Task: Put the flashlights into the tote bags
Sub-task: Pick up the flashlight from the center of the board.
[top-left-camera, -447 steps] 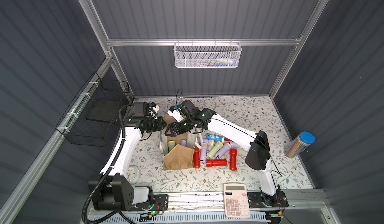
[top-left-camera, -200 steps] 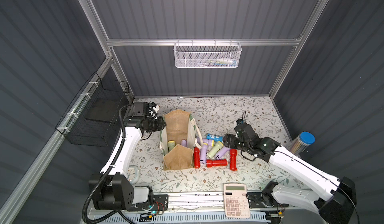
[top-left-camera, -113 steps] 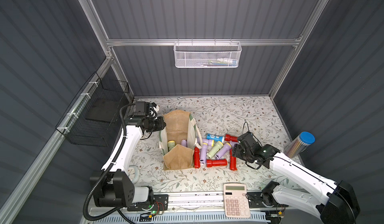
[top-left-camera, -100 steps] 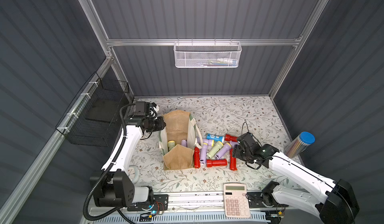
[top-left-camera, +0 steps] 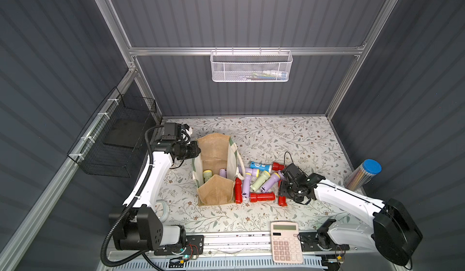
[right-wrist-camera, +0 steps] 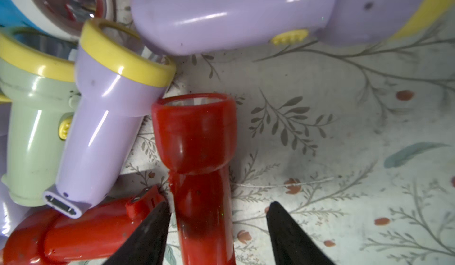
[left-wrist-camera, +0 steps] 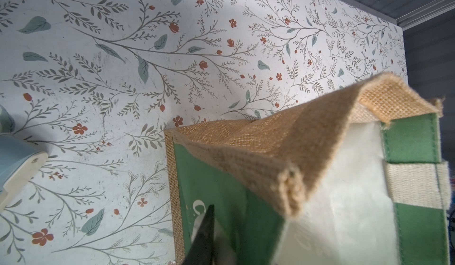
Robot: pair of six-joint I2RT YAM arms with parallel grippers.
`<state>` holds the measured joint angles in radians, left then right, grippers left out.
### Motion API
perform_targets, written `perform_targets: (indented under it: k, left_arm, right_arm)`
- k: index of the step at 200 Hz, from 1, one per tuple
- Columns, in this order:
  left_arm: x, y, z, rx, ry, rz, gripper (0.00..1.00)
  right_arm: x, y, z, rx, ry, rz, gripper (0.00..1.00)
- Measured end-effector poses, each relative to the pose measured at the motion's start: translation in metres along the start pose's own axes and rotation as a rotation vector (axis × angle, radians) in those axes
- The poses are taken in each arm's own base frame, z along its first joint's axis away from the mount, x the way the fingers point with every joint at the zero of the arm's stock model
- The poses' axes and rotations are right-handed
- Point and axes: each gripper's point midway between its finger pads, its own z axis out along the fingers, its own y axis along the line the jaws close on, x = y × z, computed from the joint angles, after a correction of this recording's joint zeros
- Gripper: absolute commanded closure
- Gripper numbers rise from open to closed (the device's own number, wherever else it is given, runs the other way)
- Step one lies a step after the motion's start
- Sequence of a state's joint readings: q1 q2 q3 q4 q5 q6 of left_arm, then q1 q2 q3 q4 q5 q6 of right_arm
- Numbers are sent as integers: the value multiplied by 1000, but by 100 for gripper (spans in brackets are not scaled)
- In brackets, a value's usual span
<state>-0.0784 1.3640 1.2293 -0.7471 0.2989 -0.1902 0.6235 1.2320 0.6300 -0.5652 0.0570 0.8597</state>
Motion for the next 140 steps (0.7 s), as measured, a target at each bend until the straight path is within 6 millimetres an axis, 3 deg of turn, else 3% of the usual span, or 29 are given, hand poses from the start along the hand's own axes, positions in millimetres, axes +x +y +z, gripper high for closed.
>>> perform_targets:
  k: [67, 140]
  left_arm:
    - [0, 1, 0, -3, -1, 0, 80]
    - [0, 1, 0, -3, -1, 0, 80]
  right_arm:
    - [12, 8, 6, -73, 24, -25, 37]
    - [23, 0, 19, 19, 45, -48, 41]
